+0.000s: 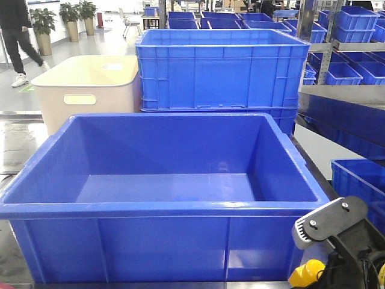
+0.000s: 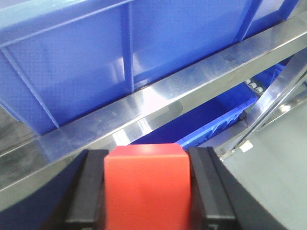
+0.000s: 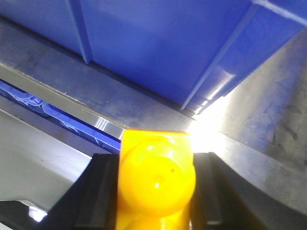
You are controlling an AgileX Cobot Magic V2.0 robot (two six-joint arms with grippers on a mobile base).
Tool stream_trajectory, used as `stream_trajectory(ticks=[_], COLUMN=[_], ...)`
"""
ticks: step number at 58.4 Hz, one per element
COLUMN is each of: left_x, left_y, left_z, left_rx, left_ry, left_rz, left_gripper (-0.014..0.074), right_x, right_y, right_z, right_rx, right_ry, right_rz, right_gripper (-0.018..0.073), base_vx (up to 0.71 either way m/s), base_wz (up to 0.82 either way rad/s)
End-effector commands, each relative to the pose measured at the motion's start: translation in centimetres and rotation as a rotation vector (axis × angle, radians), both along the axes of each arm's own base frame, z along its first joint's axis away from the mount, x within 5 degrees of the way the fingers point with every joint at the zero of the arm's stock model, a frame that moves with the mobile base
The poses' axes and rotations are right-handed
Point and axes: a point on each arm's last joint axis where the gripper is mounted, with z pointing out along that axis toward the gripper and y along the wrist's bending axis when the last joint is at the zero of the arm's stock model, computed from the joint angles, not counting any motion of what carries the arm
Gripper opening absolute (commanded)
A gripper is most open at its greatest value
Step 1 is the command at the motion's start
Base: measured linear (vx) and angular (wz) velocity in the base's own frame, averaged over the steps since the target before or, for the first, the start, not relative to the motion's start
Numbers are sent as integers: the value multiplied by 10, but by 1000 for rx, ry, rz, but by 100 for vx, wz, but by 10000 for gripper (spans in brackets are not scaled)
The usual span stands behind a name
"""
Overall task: Pick red and yellow blocks into blue bin
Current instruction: 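Move the right gripper over the blue bin and release the yellow brick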
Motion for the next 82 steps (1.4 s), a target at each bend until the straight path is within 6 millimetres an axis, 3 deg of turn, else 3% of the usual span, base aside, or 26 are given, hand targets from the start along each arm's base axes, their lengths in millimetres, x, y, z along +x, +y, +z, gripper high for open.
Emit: stream_trajectory(ticks=[1, 16, 22, 32, 40, 45, 55, 69, 82], left_x=[2, 2, 2, 2, 2, 2, 2, 2, 2], left_y=[-1, -1, -1, -1, -1, -1, -1, -1, -1], left_z=[13, 13, 13, 13, 13, 13, 13, 13, 13], left_rx=[-53, -53, -53, -53, -53, -53, -53, -53, -53], left_ry=[-74, -74, -74, -74, -74, -74, -74, -74, -74], left_rz=[13, 13, 13, 13, 13, 13, 13, 13, 13], left_gripper=[235, 235, 235, 235, 235, 235, 235, 235, 235], right_x=[2, -1, -9, -15, -2, 17, 66, 140, 179], right_y=[1, -1, -5, -8, -1, 10, 35, 70, 89], right_z=[18, 26, 56, 121, 151, 160, 160, 127, 95], right_rx=[32, 30, 62, 145, 165, 165, 127, 48, 53], right_ry=[-107, -102, -124, -329, -442, -467, -448, -378, -294], right_rz=[19, 11, -5, 18, 45, 55, 76, 77, 30], right_gripper=[225, 225, 225, 225, 225, 227, 228, 241, 331], base_vx=[0, 0, 0, 0, 0, 0, 0, 0, 0], base_wz=[0, 0, 0, 0, 0, 0, 0, 0, 0])
